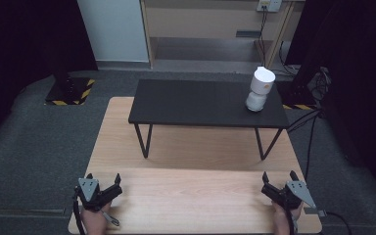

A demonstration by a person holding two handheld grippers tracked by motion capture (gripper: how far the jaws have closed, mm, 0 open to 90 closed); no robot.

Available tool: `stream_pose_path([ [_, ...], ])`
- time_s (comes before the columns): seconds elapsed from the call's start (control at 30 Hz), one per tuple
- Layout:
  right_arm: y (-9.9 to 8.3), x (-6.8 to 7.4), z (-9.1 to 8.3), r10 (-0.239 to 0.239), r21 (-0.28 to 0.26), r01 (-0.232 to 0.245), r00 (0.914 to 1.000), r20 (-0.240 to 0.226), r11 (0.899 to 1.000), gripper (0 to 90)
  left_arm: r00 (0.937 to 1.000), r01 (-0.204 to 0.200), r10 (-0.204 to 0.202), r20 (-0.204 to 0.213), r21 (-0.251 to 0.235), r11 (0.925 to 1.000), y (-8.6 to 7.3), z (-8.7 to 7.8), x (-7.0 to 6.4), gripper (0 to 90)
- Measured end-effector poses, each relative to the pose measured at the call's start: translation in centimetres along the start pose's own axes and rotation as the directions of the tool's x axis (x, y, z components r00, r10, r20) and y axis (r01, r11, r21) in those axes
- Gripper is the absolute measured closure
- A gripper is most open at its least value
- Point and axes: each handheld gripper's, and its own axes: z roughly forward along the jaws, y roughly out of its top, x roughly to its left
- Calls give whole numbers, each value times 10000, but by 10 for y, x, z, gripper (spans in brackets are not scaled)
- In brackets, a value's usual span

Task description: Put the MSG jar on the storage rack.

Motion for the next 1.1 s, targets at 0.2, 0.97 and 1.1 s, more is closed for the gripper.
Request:
stream_pose_path([
  [0.2, 2, -1, 1, -103, 132, 105, 9999, -124, 9999, 6, 10000, 83, -83, 15, 12, 10000, 0, 0, 1, 0],
  [0.97, 6, 4, 2, -228, 456, 225, 9997, 59, 9987, 6, 9993, 328, -329, 149, 60, 9994, 1, 0, 5, 0],
  [1.1, 7, 4, 2, -310, 495, 309, 9995, 27, 9983, 6, 9994, 322, -322, 136, 27, 9995, 0, 0, 5, 0],
])
